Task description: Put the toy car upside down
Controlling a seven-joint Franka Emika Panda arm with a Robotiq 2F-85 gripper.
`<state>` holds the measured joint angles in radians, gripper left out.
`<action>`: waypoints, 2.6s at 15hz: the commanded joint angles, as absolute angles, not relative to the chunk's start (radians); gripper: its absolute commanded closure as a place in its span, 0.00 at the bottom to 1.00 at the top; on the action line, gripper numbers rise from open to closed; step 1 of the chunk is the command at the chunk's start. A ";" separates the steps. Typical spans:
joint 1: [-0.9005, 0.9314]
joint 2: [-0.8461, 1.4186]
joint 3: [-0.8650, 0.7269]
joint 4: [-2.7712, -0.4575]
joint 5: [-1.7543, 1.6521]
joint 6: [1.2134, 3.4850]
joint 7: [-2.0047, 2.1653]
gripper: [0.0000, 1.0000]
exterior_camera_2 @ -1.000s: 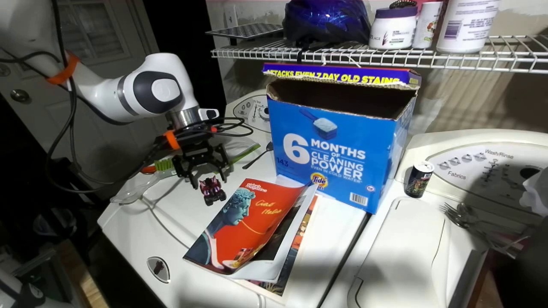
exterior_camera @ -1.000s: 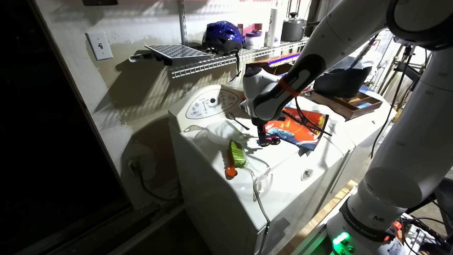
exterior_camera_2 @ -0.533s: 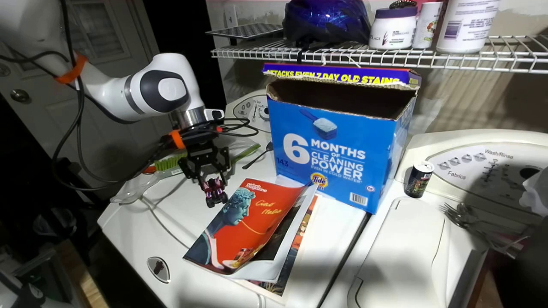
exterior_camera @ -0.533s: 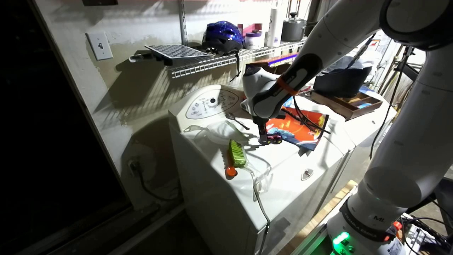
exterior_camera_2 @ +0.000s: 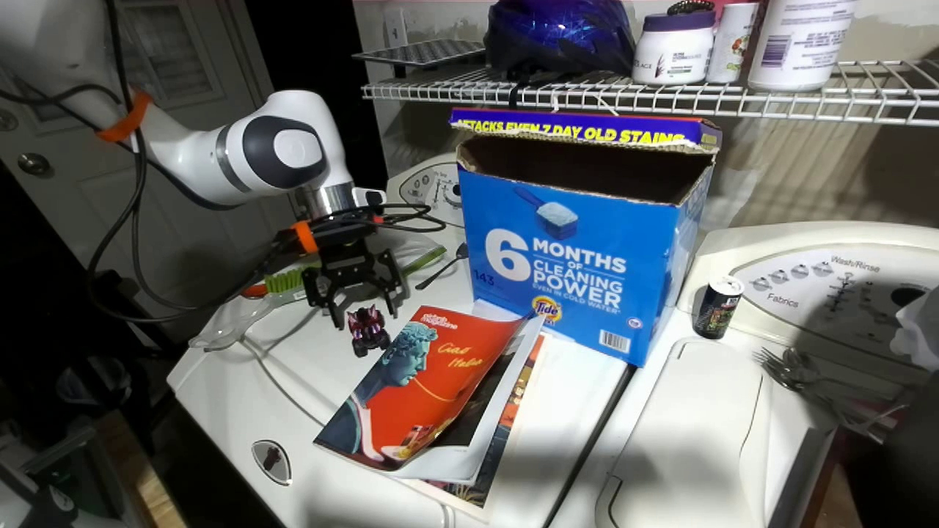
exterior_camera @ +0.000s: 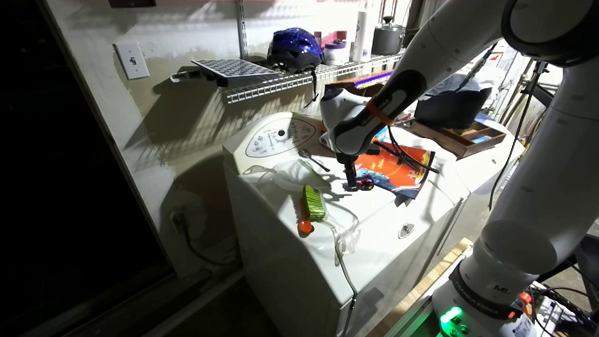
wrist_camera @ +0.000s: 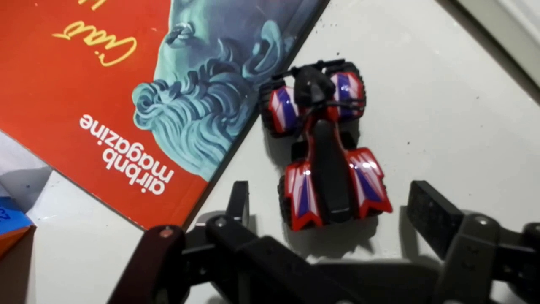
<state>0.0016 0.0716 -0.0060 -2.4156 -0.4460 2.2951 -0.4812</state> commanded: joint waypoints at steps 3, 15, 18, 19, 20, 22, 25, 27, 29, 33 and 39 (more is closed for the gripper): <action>-0.003 0.086 -0.010 -2.390 -0.523 2.227 -0.488 0.29; -0.043 0.014 -0.015 -2.417 -0.217 2.298 -0.732 0.77; -0.051 -0.017 -0.020 -2.439 -0.046 2.339 -0.862 0.77; -0.051 -0.027 -0.022 -2.450 0.013 2.362 -0.910 0.77; -0.050 -0.031 -0.023 -2.459 0.072 2.378 -0.963 0.77; -0.046 -0.035 -0.028 -2.485 0.211 2.430 -1.084 0.77; -0.042 -0.020 -0.031 -2.520 0.362 2.500 -1.201 0.77; -0.042 -0.019 -0.032 -2.535 0.415 2.536 -1.248 0.77; -0.040 -0.030 -0.036 -2.548 0.456 2.566 -1.281 0.77; -0.033 -0.038 -0.035 -2.573 0.599 2.628 -1.392 0.77; -0.003 -0.028 -0.008 -2.607 0.915 2.759 -1.598 0.77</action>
<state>-0.0245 -0.0236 -0.0213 -2.5746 0.7628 2.6996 -1.4847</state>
